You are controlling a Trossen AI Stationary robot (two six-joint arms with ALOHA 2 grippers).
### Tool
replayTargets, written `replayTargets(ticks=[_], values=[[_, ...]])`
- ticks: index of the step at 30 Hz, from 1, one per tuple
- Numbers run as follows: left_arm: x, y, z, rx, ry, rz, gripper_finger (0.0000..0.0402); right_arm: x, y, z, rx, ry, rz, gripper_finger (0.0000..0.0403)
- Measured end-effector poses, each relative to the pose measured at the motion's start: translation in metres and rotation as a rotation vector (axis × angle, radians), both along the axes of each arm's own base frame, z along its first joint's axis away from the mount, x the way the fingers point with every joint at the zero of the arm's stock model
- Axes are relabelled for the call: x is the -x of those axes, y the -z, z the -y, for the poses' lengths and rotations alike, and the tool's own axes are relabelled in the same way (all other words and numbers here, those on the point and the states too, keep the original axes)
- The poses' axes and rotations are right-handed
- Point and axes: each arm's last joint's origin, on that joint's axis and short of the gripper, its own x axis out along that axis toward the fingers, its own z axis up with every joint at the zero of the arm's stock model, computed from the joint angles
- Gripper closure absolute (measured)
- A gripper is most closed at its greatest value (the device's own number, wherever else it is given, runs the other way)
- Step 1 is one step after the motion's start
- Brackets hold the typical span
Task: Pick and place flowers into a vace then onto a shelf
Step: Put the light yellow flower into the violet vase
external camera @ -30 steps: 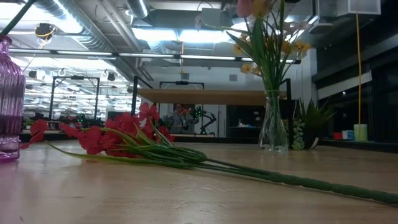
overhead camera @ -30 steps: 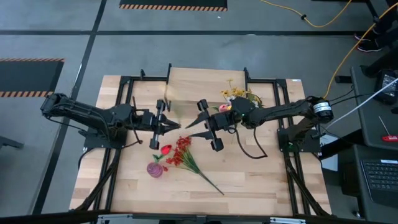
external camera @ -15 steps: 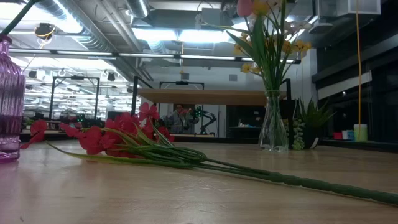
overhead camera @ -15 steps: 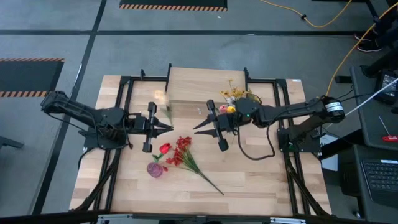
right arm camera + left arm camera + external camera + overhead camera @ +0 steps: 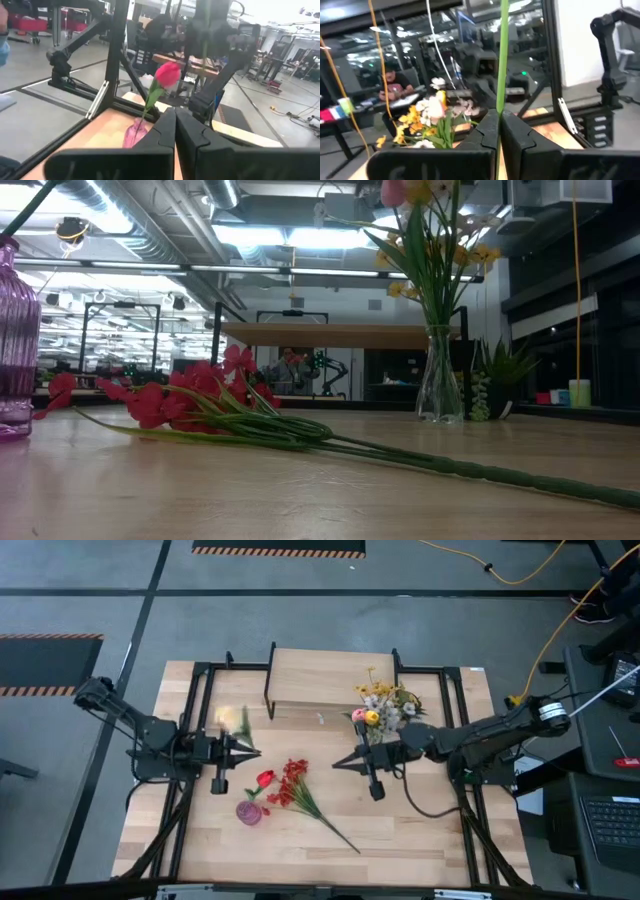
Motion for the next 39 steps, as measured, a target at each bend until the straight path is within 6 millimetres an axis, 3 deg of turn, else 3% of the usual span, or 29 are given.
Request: replayTargets(ticks=[3, 9, 21, 29, 39], values=[[0.007, 0.013, 0.001, -0.002, -0.022, -0.014, 0.0400, 0.010, 0.013, -0.006, 0.020, 0.047, 0.038, 0.0399], [0.022, 0.046, 0.000, 0.040, -0.037, 0.013, 0.0400, 0.023, 0.013, -0.001, 0.045, 0.123, 0.121, 0.0399], [0.064, 0.067, -0.009, 0.107, 0.173, 0.064, 0.0400, 0.022, 0.021, 0.004, -0.010, 0.131, 0.041, 0.0398], [0.067, 0.091, -0.005, 0.184, 0.247, 0.025, 0.0400, 0.018, 0.031, 0.000, -0.041, 0.120, -0.019, 0.0398], [0.065, 0.095, 0.008, 0.170, 0.455, -0.028, 0.0400, 0.020, 0.041, -0.020, -0.080, 0.201, -0.084, 0.0398]])
